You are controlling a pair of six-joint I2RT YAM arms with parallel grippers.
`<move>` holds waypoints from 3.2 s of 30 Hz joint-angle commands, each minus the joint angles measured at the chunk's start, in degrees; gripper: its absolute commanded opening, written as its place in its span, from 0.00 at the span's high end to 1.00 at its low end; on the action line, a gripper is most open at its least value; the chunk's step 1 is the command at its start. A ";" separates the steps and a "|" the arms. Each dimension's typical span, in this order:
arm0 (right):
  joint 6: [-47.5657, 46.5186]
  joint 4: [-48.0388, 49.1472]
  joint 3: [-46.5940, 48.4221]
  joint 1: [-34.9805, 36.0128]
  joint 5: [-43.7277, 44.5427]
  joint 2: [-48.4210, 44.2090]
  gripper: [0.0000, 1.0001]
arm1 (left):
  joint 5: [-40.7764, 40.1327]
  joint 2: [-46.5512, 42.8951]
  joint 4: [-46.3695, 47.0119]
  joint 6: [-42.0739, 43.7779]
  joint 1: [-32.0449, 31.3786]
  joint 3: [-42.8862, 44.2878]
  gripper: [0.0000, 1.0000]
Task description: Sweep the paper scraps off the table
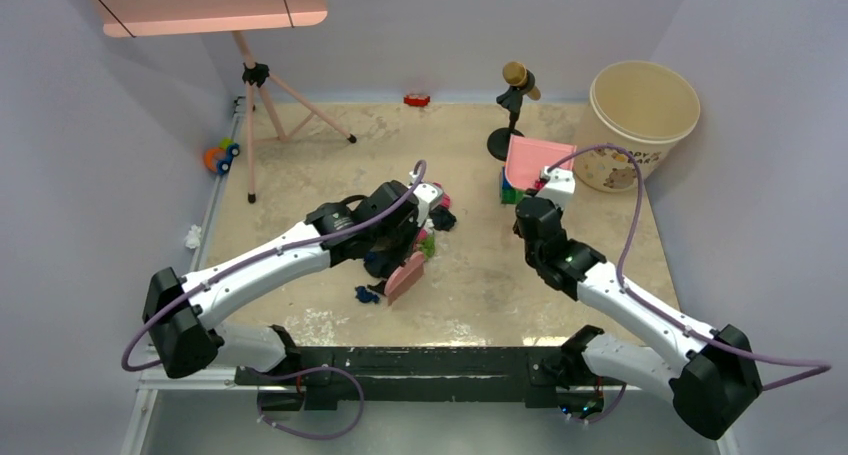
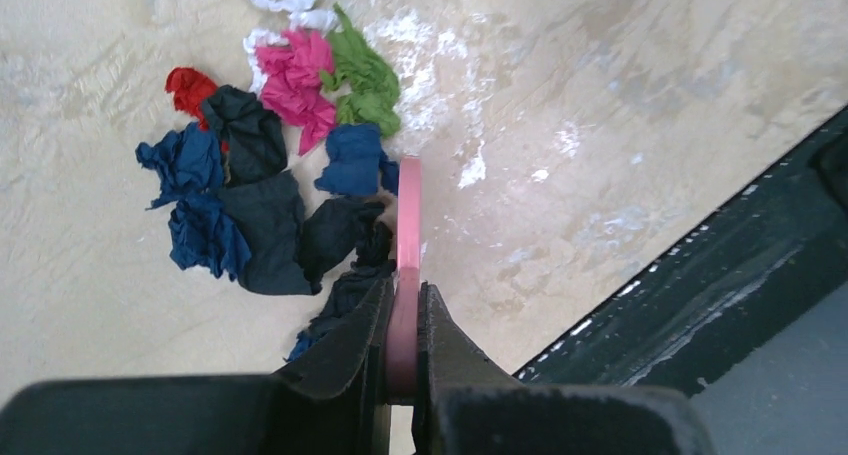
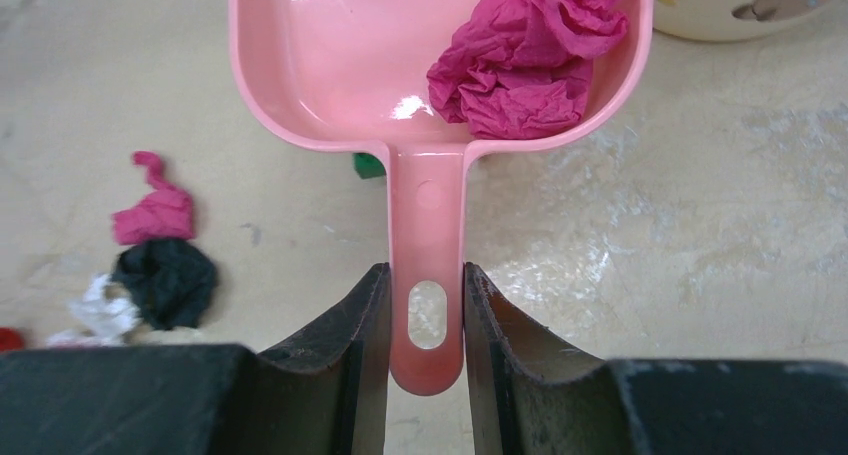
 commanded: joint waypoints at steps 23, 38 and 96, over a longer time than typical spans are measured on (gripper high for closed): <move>16.56 -9.91 49.78 -50.22 -71.18 16.64 1.00 | 17.86 -11.55 9.09 -9.00 0.30 -3.85 1.00; 84.15 96.19 15.48 -62.18 -81.55 38.25 1.00 | 17.05 -15.08 9.88 -8.97 0.30 -5.27 1.00; -8.83 -36.40 24.63 5.29 -34.47 8.73 1.00 | -39.42 -6.85 -19.77 -3.23 10.03 15.81 1.00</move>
